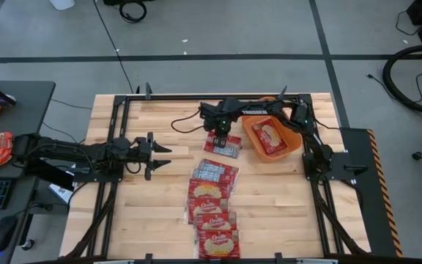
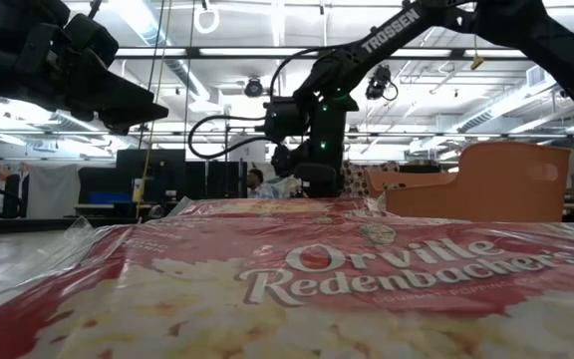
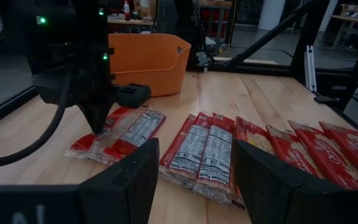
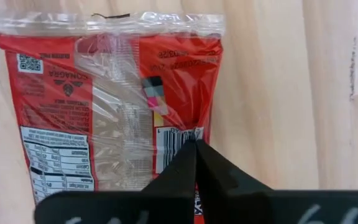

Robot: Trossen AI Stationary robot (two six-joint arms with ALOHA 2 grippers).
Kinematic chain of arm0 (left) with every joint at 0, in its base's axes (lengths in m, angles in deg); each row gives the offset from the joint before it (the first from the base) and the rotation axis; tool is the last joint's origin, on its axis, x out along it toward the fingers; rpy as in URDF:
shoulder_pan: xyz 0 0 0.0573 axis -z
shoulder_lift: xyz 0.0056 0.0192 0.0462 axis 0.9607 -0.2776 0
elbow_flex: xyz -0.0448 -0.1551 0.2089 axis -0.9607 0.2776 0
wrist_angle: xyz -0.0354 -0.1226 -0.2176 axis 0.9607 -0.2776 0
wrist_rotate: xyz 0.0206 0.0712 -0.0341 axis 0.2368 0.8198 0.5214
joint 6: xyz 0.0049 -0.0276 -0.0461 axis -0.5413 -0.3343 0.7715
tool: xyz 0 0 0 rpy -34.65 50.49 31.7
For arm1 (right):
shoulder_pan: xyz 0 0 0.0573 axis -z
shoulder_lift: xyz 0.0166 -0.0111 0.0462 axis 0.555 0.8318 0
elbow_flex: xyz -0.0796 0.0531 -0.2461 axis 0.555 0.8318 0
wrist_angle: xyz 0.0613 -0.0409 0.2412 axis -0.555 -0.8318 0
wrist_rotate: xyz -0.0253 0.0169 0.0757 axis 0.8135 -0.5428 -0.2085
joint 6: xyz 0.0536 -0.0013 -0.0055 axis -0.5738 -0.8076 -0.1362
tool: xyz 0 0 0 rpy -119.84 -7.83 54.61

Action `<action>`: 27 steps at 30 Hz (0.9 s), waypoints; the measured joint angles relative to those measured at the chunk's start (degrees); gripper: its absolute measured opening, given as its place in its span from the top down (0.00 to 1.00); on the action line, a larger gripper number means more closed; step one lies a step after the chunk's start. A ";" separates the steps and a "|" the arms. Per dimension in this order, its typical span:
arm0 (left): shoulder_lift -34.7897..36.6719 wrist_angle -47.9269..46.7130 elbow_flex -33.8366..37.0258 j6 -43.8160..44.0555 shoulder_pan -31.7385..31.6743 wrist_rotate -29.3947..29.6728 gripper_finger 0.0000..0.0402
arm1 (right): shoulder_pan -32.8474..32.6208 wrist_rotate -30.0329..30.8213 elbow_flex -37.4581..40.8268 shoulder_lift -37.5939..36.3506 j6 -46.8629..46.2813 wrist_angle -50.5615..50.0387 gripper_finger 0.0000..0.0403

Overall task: Sort popcorn bags into baskets
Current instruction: Put the red popcorn bag into the orange bin

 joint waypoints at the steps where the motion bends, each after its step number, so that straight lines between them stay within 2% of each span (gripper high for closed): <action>1: 0.00 0.00 0.00 0.02 0.00 0.00 0.49 | -0.04 0.25 0.00 -0.11 -0.16 -0.08 0.97; 7: -0.02 0.00 0.02 0.05 -0.02 0.00 0.49 | -0.08 0.04 0.55 -2.56 -1.27 -1.66 0.99; 17: -0.01 0.02 0.00 0.40 -0.01 0.01 0.49 | -2.88 1.72 0.41 -12.38 -8.55 -6.12 0.99; 27: -0.02 0.03 -0.01 1.43 -0.01 0.00 0.49 | -7.40 12.13 0.27 -24.84 -16.64 -14.02 0.99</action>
